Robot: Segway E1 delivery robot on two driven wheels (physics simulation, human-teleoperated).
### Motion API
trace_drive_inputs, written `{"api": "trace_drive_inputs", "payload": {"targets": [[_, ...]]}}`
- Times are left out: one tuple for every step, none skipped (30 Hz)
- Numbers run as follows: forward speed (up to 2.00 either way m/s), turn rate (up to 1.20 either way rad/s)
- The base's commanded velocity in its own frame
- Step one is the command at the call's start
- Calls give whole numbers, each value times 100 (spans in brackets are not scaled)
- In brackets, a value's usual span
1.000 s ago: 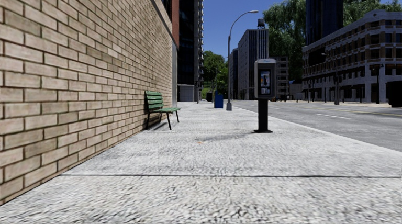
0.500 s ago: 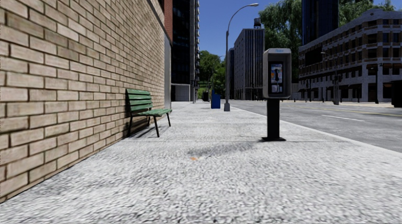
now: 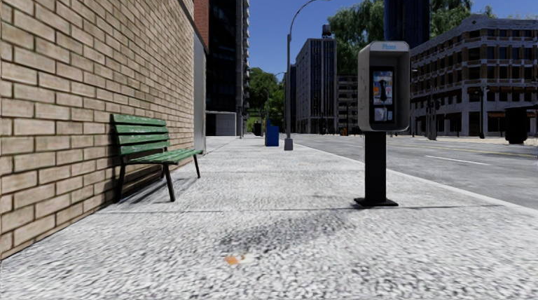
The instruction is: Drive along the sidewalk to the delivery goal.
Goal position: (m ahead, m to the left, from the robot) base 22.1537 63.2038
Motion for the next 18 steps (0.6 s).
{"api": "trace_drive_inputs", "payload": {"targets": [[194, 0], [194, 0], [194, 0], [194, 0], [194, 0], [194, 0], [194, 0], [194, 0], [194, 0], [194, 0], [194, 0], [194, 0], [194, 0], [194, 0], [194, 0], [194, 0], [194, 0], [194, 41]]}}
